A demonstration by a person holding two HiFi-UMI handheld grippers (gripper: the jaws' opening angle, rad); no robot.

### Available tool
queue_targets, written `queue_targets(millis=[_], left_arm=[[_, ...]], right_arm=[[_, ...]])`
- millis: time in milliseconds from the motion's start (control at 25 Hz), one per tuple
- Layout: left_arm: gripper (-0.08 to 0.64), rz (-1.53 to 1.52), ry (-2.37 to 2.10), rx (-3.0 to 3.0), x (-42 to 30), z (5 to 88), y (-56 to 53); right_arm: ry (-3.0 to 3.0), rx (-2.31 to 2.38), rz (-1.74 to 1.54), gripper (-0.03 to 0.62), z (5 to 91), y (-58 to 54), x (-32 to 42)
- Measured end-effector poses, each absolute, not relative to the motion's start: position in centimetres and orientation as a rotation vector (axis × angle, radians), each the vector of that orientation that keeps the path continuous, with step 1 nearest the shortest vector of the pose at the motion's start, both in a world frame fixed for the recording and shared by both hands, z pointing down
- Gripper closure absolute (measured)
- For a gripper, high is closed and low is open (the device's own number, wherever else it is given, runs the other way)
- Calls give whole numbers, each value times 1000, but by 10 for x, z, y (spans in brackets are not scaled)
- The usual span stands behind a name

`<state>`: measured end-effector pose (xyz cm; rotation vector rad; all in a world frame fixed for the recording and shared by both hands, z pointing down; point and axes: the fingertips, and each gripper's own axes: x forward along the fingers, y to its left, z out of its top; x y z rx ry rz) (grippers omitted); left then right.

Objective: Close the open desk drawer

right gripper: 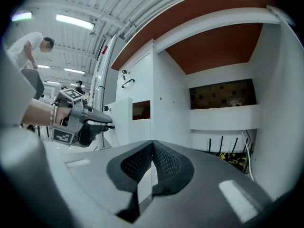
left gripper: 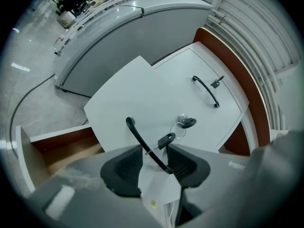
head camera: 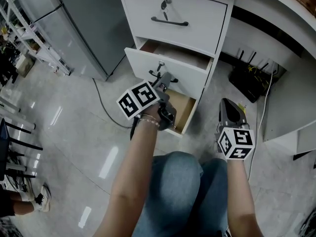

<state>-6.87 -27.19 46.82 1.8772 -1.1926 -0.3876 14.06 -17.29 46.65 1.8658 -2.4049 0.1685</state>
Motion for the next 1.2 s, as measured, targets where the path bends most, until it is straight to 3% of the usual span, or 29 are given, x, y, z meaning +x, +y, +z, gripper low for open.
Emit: queue_targets(millis=[1200], left_arm=[[403, -374, -1188, 1868, -40, 468, -329]], right_arm=[[-2338, 1889, 179, 593, 476, -190, 157]])
